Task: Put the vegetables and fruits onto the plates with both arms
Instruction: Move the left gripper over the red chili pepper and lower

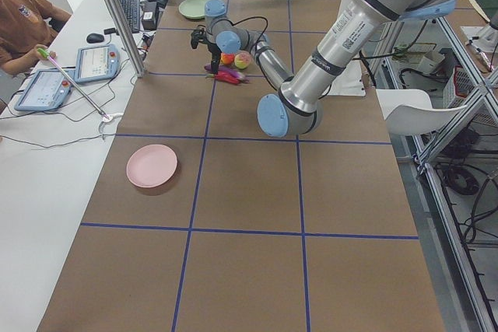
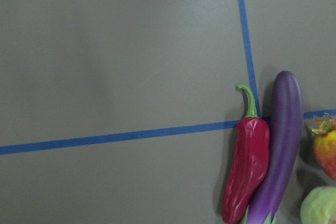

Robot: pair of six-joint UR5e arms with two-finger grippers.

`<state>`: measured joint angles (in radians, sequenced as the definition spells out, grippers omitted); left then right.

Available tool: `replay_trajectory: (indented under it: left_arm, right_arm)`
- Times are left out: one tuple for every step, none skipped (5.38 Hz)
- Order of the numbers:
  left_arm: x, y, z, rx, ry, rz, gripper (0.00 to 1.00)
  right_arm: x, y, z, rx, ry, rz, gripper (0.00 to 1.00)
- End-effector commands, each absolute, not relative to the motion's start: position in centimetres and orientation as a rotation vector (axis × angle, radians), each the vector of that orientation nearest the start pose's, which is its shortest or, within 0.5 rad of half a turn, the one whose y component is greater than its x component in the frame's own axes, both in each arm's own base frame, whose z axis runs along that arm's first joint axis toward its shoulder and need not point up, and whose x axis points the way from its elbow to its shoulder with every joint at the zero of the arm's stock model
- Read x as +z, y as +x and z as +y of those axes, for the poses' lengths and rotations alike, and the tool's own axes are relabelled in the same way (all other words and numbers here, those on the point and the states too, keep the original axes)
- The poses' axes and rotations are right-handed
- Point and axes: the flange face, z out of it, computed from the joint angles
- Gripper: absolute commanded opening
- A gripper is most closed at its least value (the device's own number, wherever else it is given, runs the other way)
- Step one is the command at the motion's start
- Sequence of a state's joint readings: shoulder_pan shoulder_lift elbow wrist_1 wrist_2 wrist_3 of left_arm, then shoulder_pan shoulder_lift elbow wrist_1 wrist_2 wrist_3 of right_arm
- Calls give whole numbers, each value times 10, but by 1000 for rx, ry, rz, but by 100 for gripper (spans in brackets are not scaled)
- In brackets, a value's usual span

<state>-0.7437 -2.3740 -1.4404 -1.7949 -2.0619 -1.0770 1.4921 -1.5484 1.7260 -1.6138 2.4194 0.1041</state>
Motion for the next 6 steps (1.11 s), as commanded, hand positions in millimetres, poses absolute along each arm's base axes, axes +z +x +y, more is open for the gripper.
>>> replay_trajectory:
  left_arm:
    - [198, 557, -568, -28, 140, 953, 98]
    - [198, 569, -575, -35, 141, 933, 93]
    - [203, 575, -578, -36, 134, 923, 90]
    - [211, 580, -582, -33, 143, 935, 90]
    - [212, 587, -580, -27, 141, 938, 90]
    - [208, 595, -572, -13, 137, 942, 90]
  right_arm:
    - [573, 14, -508, -39, 41, -844, 100]
    - [572, 14, -508, -34, 40, -844, 99]
    - [571, 14, -509, -33, 42, -845, 99]
    - [570, 14, -509, -34, 42, -846, 99]
    - [570, 14, -509, -34, 41, -848, 99]
    - [571, 14, -509, -33, 40, -848, 99]
